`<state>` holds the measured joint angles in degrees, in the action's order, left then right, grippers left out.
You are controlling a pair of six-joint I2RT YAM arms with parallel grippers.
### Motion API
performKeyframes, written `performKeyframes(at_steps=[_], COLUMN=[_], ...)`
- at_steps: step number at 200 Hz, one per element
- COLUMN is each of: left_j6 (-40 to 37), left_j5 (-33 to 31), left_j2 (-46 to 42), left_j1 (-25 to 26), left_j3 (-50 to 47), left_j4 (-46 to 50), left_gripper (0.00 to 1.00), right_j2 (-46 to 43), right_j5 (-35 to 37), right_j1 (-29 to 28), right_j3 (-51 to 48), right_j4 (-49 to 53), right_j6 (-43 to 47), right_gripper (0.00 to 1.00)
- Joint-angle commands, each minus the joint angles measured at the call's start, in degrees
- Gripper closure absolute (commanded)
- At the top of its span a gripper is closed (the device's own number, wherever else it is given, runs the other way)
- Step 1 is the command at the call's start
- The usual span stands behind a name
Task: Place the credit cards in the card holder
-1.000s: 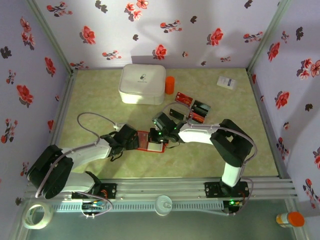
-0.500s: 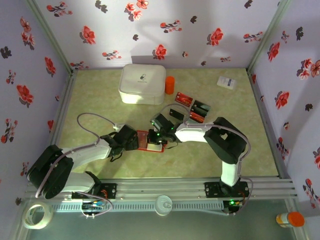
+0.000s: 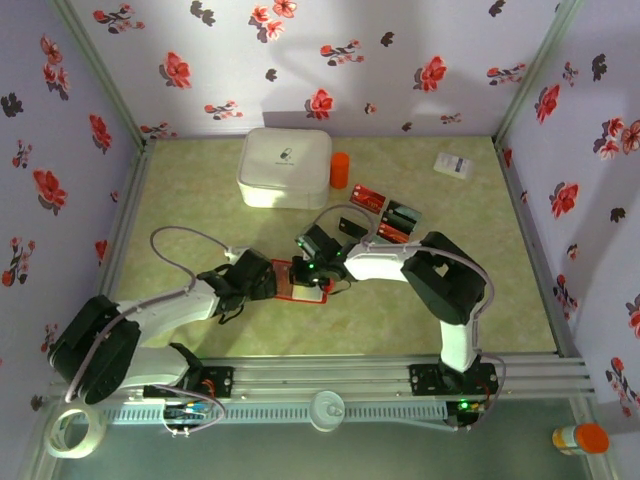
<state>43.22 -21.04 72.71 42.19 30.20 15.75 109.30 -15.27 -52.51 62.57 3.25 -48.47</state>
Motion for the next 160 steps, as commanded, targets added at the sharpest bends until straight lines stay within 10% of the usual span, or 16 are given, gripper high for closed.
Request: performKeyframes(at_steps=[1, 48, 93, 160], left_j6=[0.59, 0.08, -1.23, -3.41], left_j5=[-1.62, -1.74, -1.27, 4.12], left_j2=[-1.32, -2.65, -4.33, -3.81], left_j1=[-0.53, -1.19, -1.99, -2.38], left_j3=[1.75, 3.18, 5.82, 11.83], left_j4=[2.24, 3.95, 5.54, 8.36], left_gripper=[0.00, 0.00, 0.00, 0.00], right_j2=[-1.58, -11.66, -21.40, -19.69], right_j5=[-0.13, 5.47, 13.19, 14.75], right_j1=[-0.39, 0.48, 2.27, 3.56], right_j3=[2.19, -0.79, -8.03, -10.35], right_j4=[3.21, 9.37, 14.86, 16.79], right_j6=[2.08, 4.80, 4.20, 2.68], right_gripper=[0.97, 0.87, 0.56, 0.37])
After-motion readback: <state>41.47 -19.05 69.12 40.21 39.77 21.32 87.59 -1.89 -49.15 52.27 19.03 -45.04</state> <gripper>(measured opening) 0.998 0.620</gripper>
